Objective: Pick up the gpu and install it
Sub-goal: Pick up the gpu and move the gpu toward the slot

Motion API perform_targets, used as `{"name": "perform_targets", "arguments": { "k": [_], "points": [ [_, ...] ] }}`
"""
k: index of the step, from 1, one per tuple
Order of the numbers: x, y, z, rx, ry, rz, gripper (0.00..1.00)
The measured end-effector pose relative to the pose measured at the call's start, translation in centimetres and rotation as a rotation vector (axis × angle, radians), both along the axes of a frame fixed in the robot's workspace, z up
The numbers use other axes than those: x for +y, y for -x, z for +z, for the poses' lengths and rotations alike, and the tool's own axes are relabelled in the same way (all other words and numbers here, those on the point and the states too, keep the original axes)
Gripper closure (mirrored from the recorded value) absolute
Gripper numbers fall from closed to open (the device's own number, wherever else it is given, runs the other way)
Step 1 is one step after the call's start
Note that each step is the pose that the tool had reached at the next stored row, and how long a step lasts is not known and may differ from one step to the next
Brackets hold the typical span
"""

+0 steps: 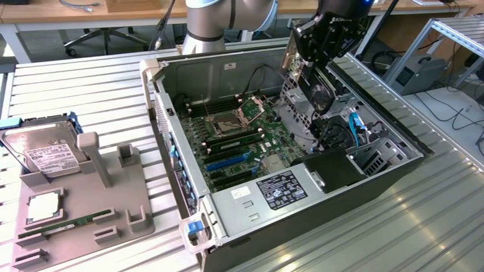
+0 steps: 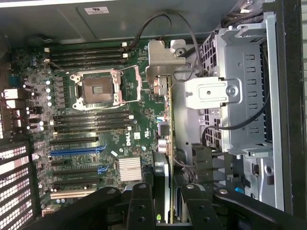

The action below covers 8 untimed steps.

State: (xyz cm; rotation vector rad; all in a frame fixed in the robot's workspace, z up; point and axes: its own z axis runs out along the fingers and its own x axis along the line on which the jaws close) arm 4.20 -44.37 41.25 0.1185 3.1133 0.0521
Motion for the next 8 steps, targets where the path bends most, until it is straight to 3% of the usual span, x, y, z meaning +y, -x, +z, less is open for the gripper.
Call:
{"name": "perform_targets", "arguments": {
  "k": [8],
  "points": [
    [0.42, 0.01, -0.17, 0.0000, 0.0001, 0.000, 0.73]
  ]
}}
